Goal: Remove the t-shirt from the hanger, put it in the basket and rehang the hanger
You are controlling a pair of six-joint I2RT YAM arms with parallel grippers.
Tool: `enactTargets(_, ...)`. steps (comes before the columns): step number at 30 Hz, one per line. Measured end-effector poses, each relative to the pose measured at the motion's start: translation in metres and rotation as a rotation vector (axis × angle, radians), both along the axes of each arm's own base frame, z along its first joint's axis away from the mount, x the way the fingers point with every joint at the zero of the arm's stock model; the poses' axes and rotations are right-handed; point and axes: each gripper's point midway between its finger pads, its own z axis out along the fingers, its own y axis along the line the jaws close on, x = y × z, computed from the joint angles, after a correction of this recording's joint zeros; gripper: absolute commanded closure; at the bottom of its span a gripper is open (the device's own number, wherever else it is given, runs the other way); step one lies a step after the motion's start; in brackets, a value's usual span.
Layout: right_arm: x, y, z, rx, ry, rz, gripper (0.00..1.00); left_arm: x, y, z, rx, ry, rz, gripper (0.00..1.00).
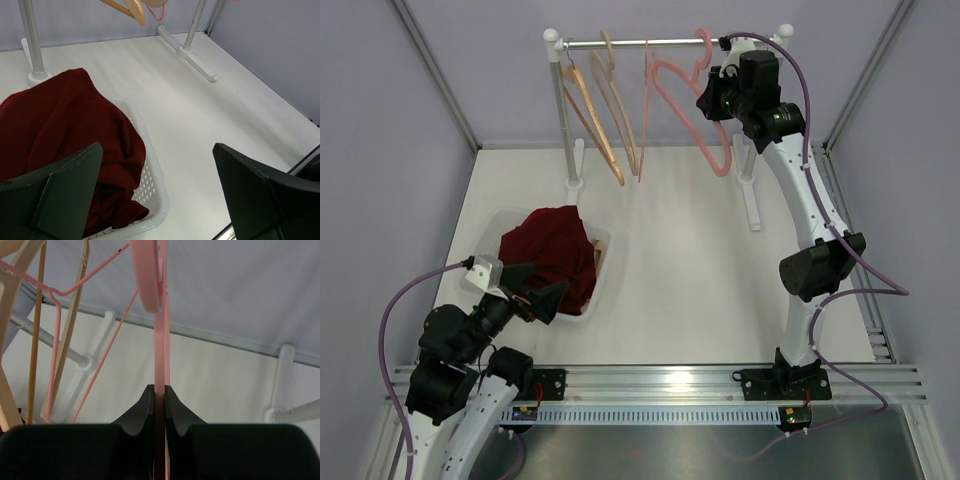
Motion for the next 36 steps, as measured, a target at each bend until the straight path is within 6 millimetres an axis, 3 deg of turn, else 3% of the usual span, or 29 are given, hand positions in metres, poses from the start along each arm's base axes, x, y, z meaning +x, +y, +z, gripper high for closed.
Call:
enactTargets(9, 0.013, -0.002, -0.006, 0.081, 0.013, 0.036, 0.98, 0.003, -0.002, -0.001, 0.006, 0.009, -0.003, 0.01)
enactTargets(10, 0.014, -0.003, -0.007, 0.086, 0.013, 0.035, 0.91, 0.003, -0.002, -0.001, 0.007, 0.010, -0.003, 0.01)
enactTargets(11, 0.015, -0.004, -0.008, 0.092, 0.009, 0.032, 0.72, 0.004, -0.002, -0.002, 0.008, 0.012, -0.003, 0.01)
enactTargets(13, 0.013, -0.005, -0.013, 0.108, 0.019, 0.023, 0.52, 0.004, -0.002, -0.002, 0.008, 0.012, -0.003, 0.01)
enactTargets(14, 0.010, -0.006, -0.020, 0.110, 0.033, 0.019, 0.37, 0.004, -0.002, -0.002, 0.008, 0.012, -0.003, 0.01)
enactTargets(19, -0.012, -0.010, -0.036, 0.145, 0.082, 0.002, 0.11, 0.005, -0.002, -0.001, 0.008, 0.012, -0.002, 0.01)
enactTargets(21, -0.039, -0.014, -0.040, 0.172, 0.098, 0.005, 0.01, 0.005, -0.002, -0.001, 0.008, 0.012, -0.002, 0.01)
enactTargets(24, -0.076, -0.020, -0.028, 0.223, 0.062, 0.011, 0.01, 0.007, -0.003, -0.002, 0.011, 0.020, -0.002, 0.01)
enactTargets(32, -0.192, -0.038, 0.033, 0.377, -0.141, 0.075, 0.00, 0.009, -0.003, -0.004, 0.014, 0.028, -0.002, 0.01)
enactTargets(36, -0.248, -0.044, 0.031, 0.453, -0.181, 0.115, 0.00, 0.009, -0.003, -0.004, 0.014, 0.028, 0.004, 0.01)
